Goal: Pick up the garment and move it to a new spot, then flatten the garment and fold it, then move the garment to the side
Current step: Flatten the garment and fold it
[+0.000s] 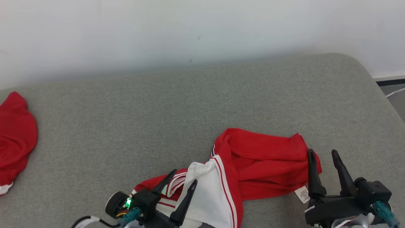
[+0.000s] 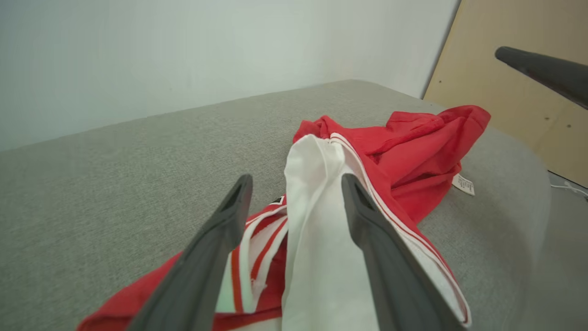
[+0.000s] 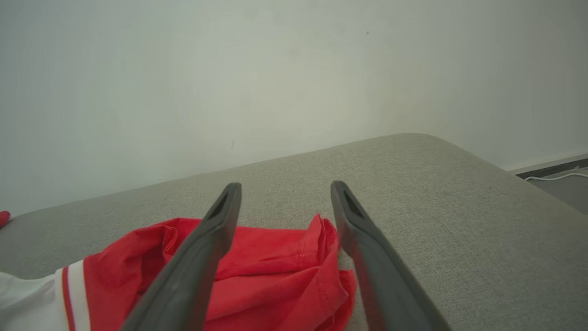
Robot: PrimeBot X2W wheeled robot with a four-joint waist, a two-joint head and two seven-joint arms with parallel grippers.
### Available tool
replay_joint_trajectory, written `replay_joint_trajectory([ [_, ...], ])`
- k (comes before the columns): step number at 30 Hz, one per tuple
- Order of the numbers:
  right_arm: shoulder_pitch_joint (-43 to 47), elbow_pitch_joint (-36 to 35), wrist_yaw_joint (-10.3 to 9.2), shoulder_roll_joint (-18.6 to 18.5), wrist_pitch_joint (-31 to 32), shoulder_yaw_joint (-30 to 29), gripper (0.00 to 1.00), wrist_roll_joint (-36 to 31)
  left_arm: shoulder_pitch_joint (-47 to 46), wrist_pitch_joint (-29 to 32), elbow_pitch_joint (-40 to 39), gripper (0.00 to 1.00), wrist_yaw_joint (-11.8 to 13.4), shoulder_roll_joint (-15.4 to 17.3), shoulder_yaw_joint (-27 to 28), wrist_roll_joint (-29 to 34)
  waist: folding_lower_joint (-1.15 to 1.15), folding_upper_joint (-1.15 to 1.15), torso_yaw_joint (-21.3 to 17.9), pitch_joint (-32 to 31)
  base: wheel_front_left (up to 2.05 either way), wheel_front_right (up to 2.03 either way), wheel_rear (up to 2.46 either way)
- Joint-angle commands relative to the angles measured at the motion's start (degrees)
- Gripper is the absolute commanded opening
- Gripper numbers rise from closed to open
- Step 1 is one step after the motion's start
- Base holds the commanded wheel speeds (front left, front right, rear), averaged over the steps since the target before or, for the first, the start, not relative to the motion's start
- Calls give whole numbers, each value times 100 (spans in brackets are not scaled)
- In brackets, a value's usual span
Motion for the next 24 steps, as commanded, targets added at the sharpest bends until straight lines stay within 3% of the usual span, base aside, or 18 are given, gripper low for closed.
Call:
replay_joint_trajectory([
  [1, -82, 30, 3, 19, -30, 34, 100, 19, -174, 13, 193, 100, 1, 58, -58, -73, 0, 0, -239, 112, 0, 0, 0],
  [8, -164, 129, 3, 22, -65, 42, 100, 63, -592, -2, 804, 100, -6, 89, -276, -244, 0, 0, -537, 207, 0, 0, 0],
  [9, -157, 137, 3, 24, -64, 36, 100, 60, -647, -13, 865, 60, -7, 82, -314, -291, 0, 0, -553, 215, 0, 0, 0],
  [10, -159, 143, 3, 30, -66, 38, 100, 53, -693, -26, 892, 0, -7, 81, -365, -314, 0, 0, -568, 221, 0, 0, 0],
  [18, -83, 164, 3, 53, -72, -24, 100, 22, -1061, -75, 488, 0, -5, 287, -414, -329, 0, 0, -379, 176, 0, 0, 0],
  [24, -121, 221, 3, 73, -74, 70, 100, 18, -1937, 484, -390, 0, -5, 1004, -974, -349, 0, 0, -93, 52, 0, 0, 0],
])
